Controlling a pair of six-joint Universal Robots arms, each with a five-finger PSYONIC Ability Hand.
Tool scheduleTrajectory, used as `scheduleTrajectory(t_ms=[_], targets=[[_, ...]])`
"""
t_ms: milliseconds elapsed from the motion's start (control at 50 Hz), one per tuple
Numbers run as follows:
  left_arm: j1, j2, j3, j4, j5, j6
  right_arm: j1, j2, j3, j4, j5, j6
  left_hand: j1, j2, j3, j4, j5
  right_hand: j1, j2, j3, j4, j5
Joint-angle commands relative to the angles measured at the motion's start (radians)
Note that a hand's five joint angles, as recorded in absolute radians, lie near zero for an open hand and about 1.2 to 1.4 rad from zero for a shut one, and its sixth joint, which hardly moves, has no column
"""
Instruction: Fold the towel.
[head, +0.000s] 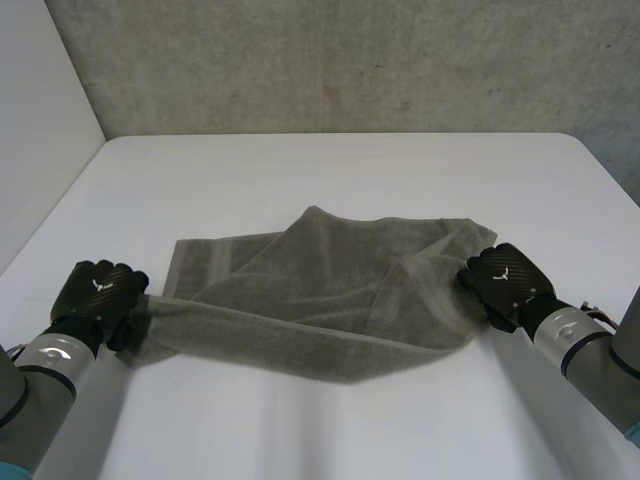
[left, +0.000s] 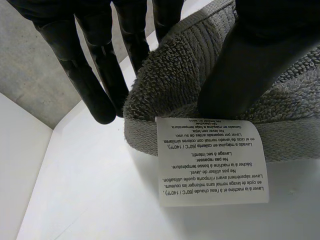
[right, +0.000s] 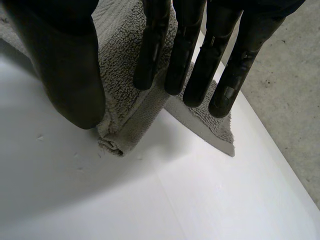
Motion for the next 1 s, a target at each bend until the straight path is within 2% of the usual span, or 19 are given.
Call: scheduleTrajectory(t_ms=[20,40,60,100,240,280,380,440,460,480,500,520,560,640,720,780,820,900,1000], targets=[[0.000,0.002,-0.001,0.000,0.000,0.000,0.001,0.001,0.000,0.000,-0.002,0.010,-0.128,-0.119,-0.136,-0.122,-0.288,0.163,0.162,0.166,0.163,0.171],[0.000,0.002,-0.001,0.000,0.000,0.000,0.001,0.004,0.000,-0.001,0.000,0.012,-0.128,-0.119,-0.136,-0.122,-0.288,0.285,0.284,0.288,0.285,0.293],[0.000,0.002,-0.001,0.000,-0.001,0.000,0.001,0.004,0.000,-0.001,0.000,0.012,-0.125,-0.116,-0.133,-0.119,-0.285,0.286,0.286,0.289,0.286,0.294],[0.000,0.002,-0.001,0.000,-0.002,0.000,0.001,0.008,-0.006,-0.001,0.003,0.027,-0.125,-0.116,-0.133,-0.119,-0.285,0.571,0.571,0.574,0.571,0.579],[0.000,0.008,-0.001,-0.011,0.002,0.000,-0.005,-0.011,-0.035,0.012,0.014,0.150,-0.019,-0.010,-0.027,-0.013,-0.179,0.573,0.572,0.576,0.573,0.581],[0.000,0.030,-0.002,-0.011,0.006,-0.003,-0.010,-0.041,-0.042,0.018,0.015,0.195,0.162,0.171,0.154,0.168,0.002,0.573,0.572,0.576,0.573,0.581],[0.000,0.106,-0.002,-0.011,0.009,-0.020,-0.033,-0.226,-0.058,0.095,0.003,0.357,0.195,0.204,0.187,0.201,0.035,0.573,0.572,0.576,0.573,0.581],[0.000,0.203,-0.008,-0.012,0.008,-0.089,-0.034,-0.288,-0.080,0.143,0.003,0.399,0.195,0.204,0.187,0.201,0.035,0.573,0.572,0.576,0.573,0.581],[0.000,0.203,-0.008,-0.012,0.008,-0.089,-0.034,-0.367,-0.104,0.213,0.002,0.418,0.195,0.204,0.187,0.201,0.035,0.573,0.572,0.576,0.573,0.581],[0.000,0.275,-0.008,-0.014,0.008,-0.151,-0.034,-0.367,-0.105,0.213,0.001,0.419,0.195,0.204,0.187,0.201,0.035,0.573,0.572,0.576,0.573,0.581],[-0.001,0.363,-0.001,-0.015,0.009,-0.243,-0.048,-0.445,-0.141,0.297,-0.005,0.423,0.195,0.204,0.187,0.201,0.035,0.573,0.572,0.576,0.573,0.581],[-0.001,0.364,-0.001,-0.015,0.009,-0.244,-0.048,-0.446,-0.141,0.298,-0.005,0.423,0.195,0.204,0.187,0.201,0.035,0.573,0.572,0.576,0.573,0.581],[0.000,0.462,0.016,-0.040,0.009,-0.366,-0.112,-0.549,-0.230,0.455,-0.006,0.420,0.195,0.204,0.187,0.201,0.035,0.573,0.572,0.576,0.573,0.581],[-0.001,0.537,0.073,-0.121,0.011,-0.454,-0.190,-0.610,-0.333,0.618,-0.009,0.415,0.195,0.204,0.187,0.201,0.035,0.573,0.572,0.576,0.573,0.581],[0.000,0.562,0.136,-0.235,0.011,-0.476,-0.258,-0.654,-0.474,0.826,-0.023,0.368,0.195,0.204,0.187,0.201,0.035,0.573,0.572,0.576,0.573,0.581],[-0.001,0.562,0.200,-0.334,0.011,-0.480,-0.264,-0.663,-0.510,0.888,-0.034,0.336,0.195,0.204,0.187,0.201,0.035,0.573,0.572,0.576,0.573,0.581],[-0.003,0.555,0.222,-0.364,0.011,-0.479,-0.267,-0.662,-0.561,0.987,-0.052,0.258,0.195,0.204,0.187,0.201,0.035,0.573,0.572,0.576,0.573,0.581],[-0.005,0.538,0.263,-0.400,0.011,-0.474,-0.264,-0.645,-0.574,1.055,-0.051,0.168,0.195,0.204,0.187,0.201,0.035,0.573,0.572,0.576,0.573,0.581],[-0.008,0.314,0.335,-0.399,0.011,-0.457,-0.201,-0.504,-0.582,1.072,-0.023,0.070,0.195,0.204,0.187,0.201,0.035,0.573,0.572,0.576,0.573,0.581]])
